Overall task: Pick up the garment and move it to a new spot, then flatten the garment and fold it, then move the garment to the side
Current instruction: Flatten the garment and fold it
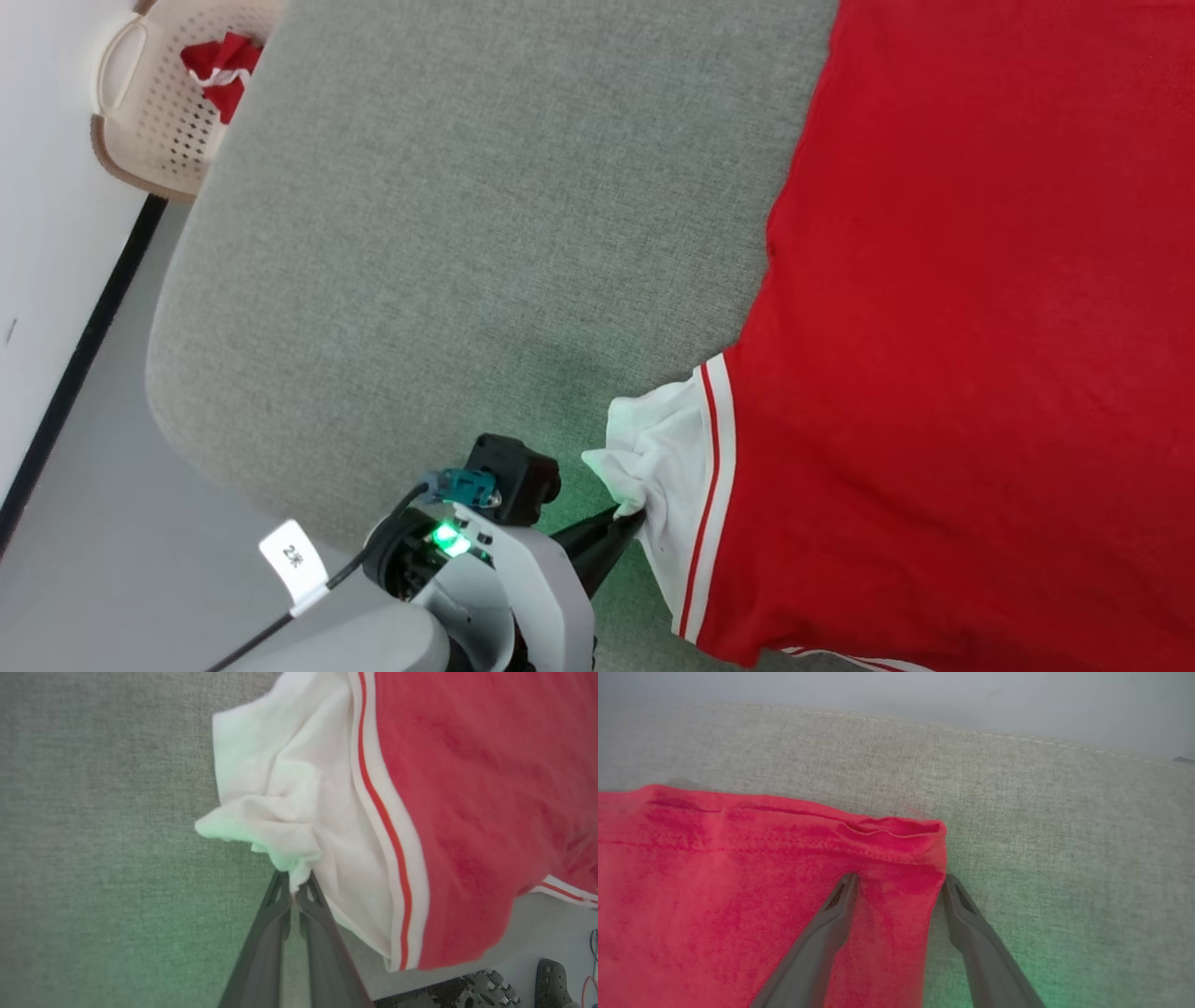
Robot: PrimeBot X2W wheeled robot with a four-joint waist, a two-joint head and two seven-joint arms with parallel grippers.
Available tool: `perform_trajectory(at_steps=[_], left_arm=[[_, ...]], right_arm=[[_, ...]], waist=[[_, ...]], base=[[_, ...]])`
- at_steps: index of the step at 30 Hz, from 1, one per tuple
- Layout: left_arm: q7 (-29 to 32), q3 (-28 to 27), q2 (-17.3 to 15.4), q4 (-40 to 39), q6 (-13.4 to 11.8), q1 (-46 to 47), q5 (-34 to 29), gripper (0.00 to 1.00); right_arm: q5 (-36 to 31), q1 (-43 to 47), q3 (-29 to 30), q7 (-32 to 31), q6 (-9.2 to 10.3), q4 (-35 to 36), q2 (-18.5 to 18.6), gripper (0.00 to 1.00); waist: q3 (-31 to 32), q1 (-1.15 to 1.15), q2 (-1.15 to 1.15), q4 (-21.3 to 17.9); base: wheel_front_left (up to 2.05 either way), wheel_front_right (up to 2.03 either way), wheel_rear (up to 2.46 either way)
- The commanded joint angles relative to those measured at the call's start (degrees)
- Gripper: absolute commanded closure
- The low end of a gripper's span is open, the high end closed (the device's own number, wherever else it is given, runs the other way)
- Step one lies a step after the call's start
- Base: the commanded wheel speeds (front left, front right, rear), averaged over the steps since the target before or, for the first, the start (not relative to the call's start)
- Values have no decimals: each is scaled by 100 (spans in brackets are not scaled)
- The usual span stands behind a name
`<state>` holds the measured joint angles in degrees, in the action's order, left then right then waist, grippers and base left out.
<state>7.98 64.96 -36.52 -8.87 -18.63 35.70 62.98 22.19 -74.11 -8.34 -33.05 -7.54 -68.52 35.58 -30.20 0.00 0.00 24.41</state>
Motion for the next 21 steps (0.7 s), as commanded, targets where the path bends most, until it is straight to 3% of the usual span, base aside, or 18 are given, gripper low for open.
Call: perform_trajectory(at_steps=[1, 7, 12, 15, 21], left_arm=[[-29, -18, 20, 30, 36, 54, 20, 100], [-115, -97, -18, 218, 87, 51, 46, 100], [-234, -213, -170, 333, 22, -93, 133, 100], [-262, -265, -288, 374, -23, -174, 175, 100], [-352, -380, -532, 352, -152, -405, 325, 100]], right_arm=[[-160, 665, -120, -410, 11, -561, -220, 100], [-329, 502, -228, -836, 10, -659, -260, 100], [-76, 550, -535, -980, 5, -130, -474, 100], [296, 718, -734, -946, 4, 483, -505, 100], [1166, 1599, -1143, -902, 9, 2187, -168, 100]], waist=[[-48, 0, 0, 25], [75, 0, 0, -183], [363, 0, 0, -554], [558, 0, 0, -811], [926, 0, 0, -1355]], base=[[0, 0, 0], [0, 0, 0], [0, 0, 0], [0, 0, 0], [0, 0, 0]])
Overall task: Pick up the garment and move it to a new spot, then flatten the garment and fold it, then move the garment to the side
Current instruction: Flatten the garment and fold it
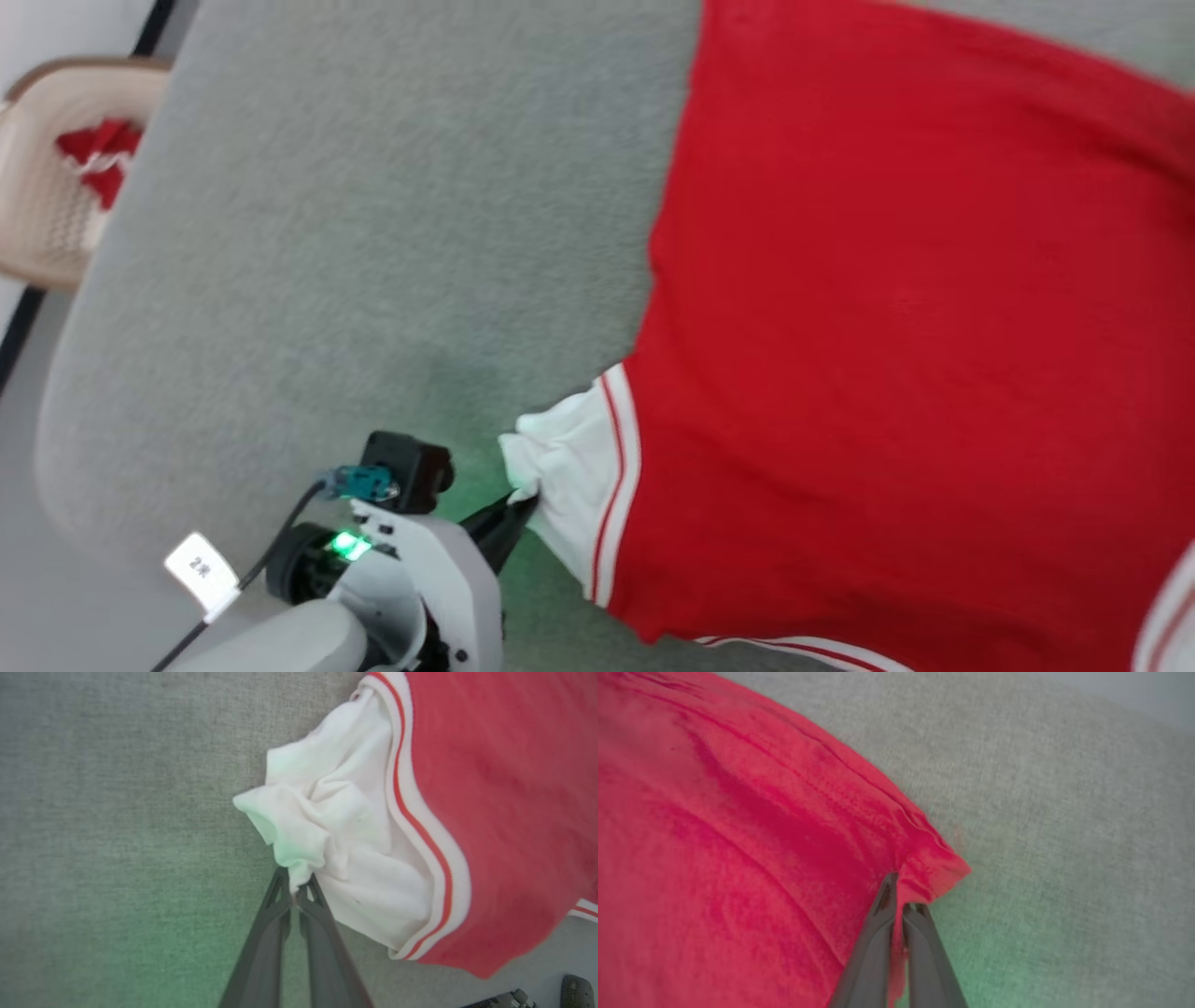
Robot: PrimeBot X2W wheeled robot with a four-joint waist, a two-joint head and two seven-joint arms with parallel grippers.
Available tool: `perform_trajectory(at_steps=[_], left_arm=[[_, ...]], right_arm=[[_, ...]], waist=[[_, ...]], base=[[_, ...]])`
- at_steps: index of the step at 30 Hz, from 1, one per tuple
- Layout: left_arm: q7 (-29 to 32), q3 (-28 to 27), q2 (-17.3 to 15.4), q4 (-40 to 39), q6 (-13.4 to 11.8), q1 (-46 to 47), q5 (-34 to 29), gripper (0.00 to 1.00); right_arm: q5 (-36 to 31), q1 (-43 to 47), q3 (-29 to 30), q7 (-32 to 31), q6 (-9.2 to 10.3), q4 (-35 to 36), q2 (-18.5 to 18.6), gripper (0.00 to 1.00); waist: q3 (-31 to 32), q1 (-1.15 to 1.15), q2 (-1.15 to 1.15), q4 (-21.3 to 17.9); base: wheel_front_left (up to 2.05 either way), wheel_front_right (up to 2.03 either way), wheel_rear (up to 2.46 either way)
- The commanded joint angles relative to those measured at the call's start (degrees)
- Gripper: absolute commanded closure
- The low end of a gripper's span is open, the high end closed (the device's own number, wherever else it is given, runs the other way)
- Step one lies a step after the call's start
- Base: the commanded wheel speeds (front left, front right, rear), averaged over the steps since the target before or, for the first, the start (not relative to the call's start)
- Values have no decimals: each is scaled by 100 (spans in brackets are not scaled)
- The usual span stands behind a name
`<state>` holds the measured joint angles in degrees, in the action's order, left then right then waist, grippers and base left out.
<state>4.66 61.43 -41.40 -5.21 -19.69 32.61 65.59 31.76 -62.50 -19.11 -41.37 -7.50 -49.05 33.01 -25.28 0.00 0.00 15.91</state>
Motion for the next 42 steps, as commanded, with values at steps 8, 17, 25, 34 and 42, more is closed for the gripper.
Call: perform_trajectory(at_steps=[8, 17, 25, 34, 42], left_arm=[[-87, -128, -298, -103, -176, -316, 190, 100], [-94, -168, -443, -234, -269, -420, 239, 100], [-105, -173, -373, -193, -221, -372, 242, 100], [-130, -182, -333, -117, -203, -402, 271, 100], [-168, -171, -313, -194, -235, -441, 253, 100]], right_arm=[[938, 2389, 326, -37, 5, 2331, 510, 100], [761, 5244, 1825, -205, 5, 3970, -282, 100], [-10, 6344, 2134, -220, 9, 3841, -1339, 100], [-128, 5769, 2429, -350, 24, 4117, -1289, 0], [127, 5560, 3010, -1166, 5, 6109, -901, 0]], waist=[[709, 0, 0, -953], [827, 0, 0, -1200], [770, 0, 0, -1215], [821, 0, 0, -1251], [849, 0, 0, -1180]], base=[[0, 0, 0], [0, 0, 0], [0, 0, 0], [0, 0, 0], [0, 0, 0]])
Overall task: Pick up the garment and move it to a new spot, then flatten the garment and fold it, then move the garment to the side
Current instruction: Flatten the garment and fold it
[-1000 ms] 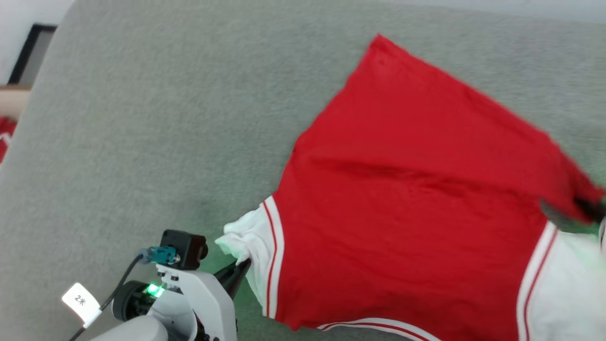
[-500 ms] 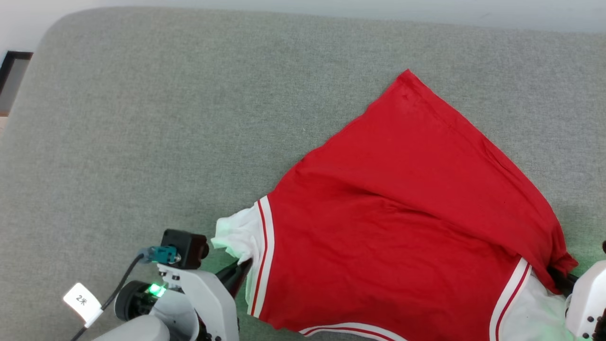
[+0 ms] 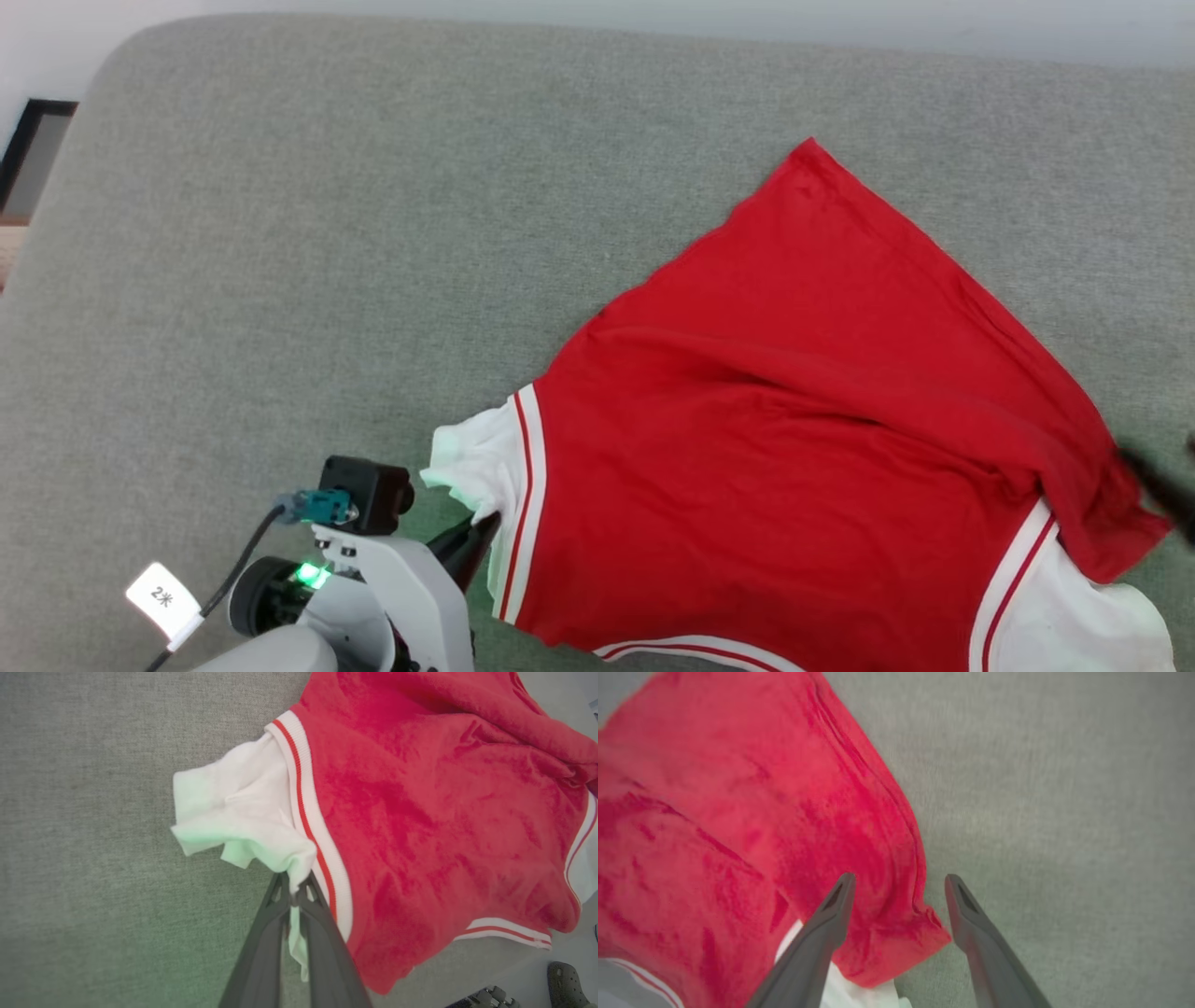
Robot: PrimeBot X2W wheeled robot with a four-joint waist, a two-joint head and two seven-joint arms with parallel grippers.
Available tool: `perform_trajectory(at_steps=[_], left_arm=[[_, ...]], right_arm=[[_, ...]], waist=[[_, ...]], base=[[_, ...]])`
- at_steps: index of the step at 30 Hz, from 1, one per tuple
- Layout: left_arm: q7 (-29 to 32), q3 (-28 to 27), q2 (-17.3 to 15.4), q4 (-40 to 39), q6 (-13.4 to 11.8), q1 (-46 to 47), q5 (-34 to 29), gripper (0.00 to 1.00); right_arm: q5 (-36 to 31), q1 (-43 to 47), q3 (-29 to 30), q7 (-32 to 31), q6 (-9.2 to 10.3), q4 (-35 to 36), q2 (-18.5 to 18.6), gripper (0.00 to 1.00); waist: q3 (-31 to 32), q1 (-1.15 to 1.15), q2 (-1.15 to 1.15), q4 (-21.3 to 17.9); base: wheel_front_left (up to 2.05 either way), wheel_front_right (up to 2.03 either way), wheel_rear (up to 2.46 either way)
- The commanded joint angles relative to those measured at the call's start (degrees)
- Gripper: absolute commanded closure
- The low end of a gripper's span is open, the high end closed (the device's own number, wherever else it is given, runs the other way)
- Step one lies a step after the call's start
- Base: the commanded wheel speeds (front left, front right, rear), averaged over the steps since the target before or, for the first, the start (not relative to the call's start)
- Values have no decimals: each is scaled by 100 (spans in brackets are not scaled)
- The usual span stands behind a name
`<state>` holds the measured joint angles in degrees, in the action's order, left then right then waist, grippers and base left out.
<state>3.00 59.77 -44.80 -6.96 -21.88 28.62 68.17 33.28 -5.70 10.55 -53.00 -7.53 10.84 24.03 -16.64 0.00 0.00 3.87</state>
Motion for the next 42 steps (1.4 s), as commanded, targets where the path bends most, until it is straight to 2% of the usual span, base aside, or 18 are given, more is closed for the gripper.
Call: perform_trajectory(at_steps=[1, 5, 8, 13, 19, 26, 29, 33, 34, 35, 42], left_arm=[[-2, -3, 38, -36, -14, -27, -15, 100], [26, 22, 96, -47, 28, 79, -73, 100], [31, 44, 179, -30, 76, 177, -124, 100], [73, 112, 374, 43, 196, 365, -211, 100], [131, 224, 672, 199, 394, 576, -299, 100], [164, 360, 1040, 458, 650, 746, -348, 100], [145, 385, 1133, 590, 745, 774, -339, 100], [90, 393, 1228, 732, 841, 782, -315, 100], [83, 395, 1242, 768, 868, 784, -311, 100], [68, 395, 1258, 800, 888, 780, -305, 100], [18, 361, 1289, 986, 972, 796, -263, 100]], right_arm=[[-46, -270, 114, 20, 9, 297, -30, 0], [-185, -893, -132, 304, 9, 582, 74, 0], [-352, -1523, -601, 772, 9, 329, 235, 0], [-446, -2657, -1625, 1669, 9, -793, 469, 0], [-299, -4000, -3002, 2449, 9, -2691, 729, 0], [56, -5153, -4152, 2534, 9, -4625, 747, 0], [246, -5431, -4589, 2362, 9, -5189, 713, 0], [418, -5568, -5223, 1838, 9, -5815, 684, 0], [460, -5574, -5346, 1674, 9, -5954, 681, 78], [489, -5582, -5504, 1481, 9, -6079, 692, 100], [766, -5830, -5888, 1221, 11, -6384, 788, 100]], waist=[[-33, 0, 0, 42], [-124, 0, 0, 169], [-205, 0, 0, 295], [-326, 0, 0, 591], [-488, 0, 0, 1014], [-675, 0, 0, 1477], [-725, 0, 0, 1607], [-766, 0, 0, 1697], [-768, 0, 0, 1709], [-769, 0, 0, 1719], [-761, 0, 0, 1670]], base=[[0, 0, 0], [0, 0, 0], [0, 0, 0], [0, 0, 0], [0, 0, 0], [0, 0, 0], [0, 0, 0], [0, 0, 0], [0, 0, 0], [0, 0, 0], [0, 0, 0]])
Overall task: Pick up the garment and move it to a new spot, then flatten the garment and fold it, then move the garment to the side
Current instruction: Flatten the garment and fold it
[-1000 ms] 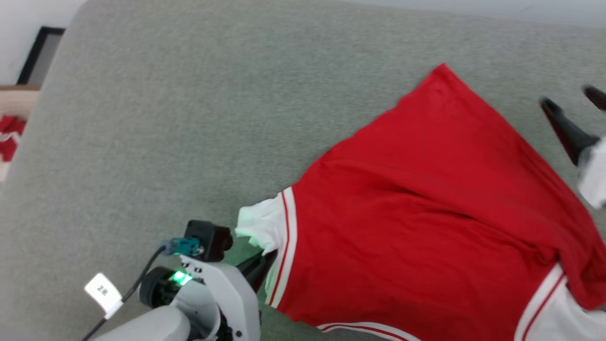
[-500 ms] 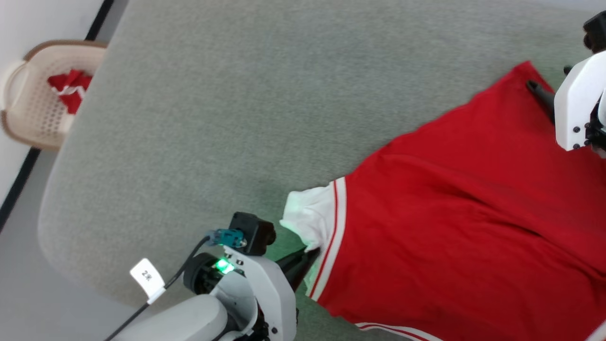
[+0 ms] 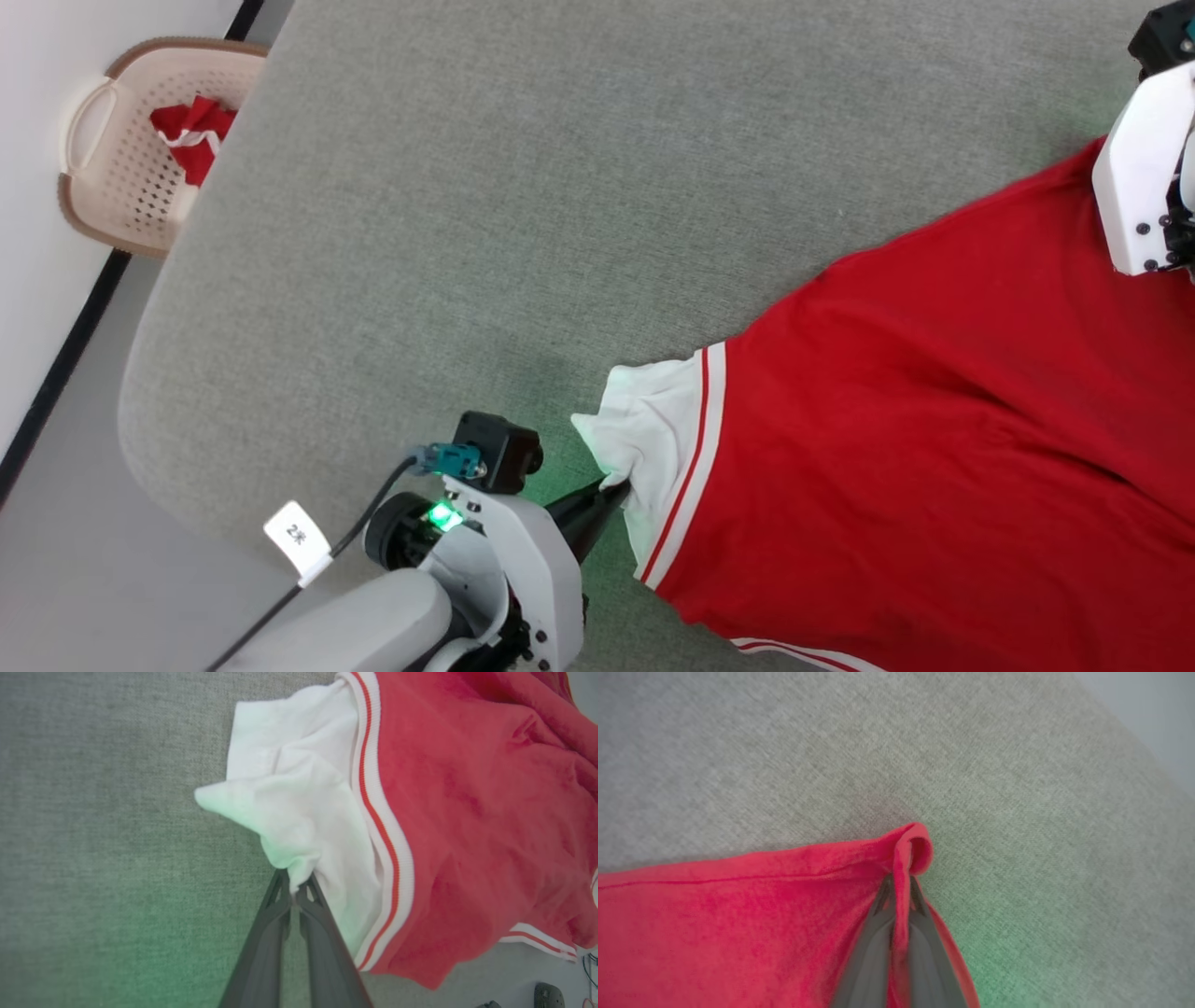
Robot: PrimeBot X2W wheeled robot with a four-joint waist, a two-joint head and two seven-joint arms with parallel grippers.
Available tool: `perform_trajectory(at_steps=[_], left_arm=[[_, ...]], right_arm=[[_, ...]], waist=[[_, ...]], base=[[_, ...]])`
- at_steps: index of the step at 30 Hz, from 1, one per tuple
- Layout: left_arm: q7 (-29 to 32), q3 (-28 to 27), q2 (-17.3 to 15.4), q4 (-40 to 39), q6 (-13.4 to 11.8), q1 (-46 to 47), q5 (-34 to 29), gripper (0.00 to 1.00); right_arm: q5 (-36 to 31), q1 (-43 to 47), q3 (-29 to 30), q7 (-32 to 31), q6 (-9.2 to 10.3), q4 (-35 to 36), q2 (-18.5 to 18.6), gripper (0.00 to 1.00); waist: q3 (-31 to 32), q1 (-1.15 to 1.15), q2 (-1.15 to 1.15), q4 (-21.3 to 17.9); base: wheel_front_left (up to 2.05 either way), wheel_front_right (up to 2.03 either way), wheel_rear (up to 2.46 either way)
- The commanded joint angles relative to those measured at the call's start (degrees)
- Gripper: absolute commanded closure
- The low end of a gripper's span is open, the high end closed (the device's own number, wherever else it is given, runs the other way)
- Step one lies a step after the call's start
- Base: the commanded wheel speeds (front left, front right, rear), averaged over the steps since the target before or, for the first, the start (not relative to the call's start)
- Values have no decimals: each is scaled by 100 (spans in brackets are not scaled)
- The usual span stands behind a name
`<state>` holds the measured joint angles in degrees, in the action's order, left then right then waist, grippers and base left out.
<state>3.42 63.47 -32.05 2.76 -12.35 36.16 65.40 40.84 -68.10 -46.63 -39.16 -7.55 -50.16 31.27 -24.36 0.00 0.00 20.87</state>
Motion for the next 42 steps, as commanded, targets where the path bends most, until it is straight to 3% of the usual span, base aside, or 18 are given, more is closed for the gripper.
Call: perform_trajectory(at_steps=[1, 7, 13, 20, 25, 30, 42], left_arm=[[-18, -19, 4, 38, 28, 67, 15, 100], [174, -156, -263, 15, -17, 349, 5, 100], [800, -356, -808, -230, -129, 1218, -219, 100], [1804, -601, -1128, -32, 172, 2815, -481, 100], [2214, -747, -953, 676, 466, 3952, -703, 100], [2261, -822, -565, 1720, 760, 4868, -918, 100], [1429, -917, 255, 3971, 1307, 6249, -1375, 100]], right_arm=[[41, 346, -183, -122, 13, -311, 72, 100], [253, -148, -286, 188, 15, -199, 89, 100], [433, -556, -203, 767, 12, -16, 94, 100], [491, -966, 45, 1195, 12, 80, -44, 100], [440, -1255, 223, 1429, 12, 196, -154, 100], [362, -1493, 481, 1762, 12, 186, -319, 100], [-47, -2052, 845, 2740, 11, -305, -832, 100]], waist=[[21, 0, 0, -61], [213, 0, 0, -354], [633, 0, 0, -729], [1199, 0, 0, -1175], [1525, 0, 0, -1463], [1732, 0, 0, -1687], [1355, 0, 0, -2044]], base=[[0, 0, 0], [0, 0, 0], [0, 0, 0], [0, 0, 0], [0, 0, 0], [0, 0, 0], [0, 0, 0]])
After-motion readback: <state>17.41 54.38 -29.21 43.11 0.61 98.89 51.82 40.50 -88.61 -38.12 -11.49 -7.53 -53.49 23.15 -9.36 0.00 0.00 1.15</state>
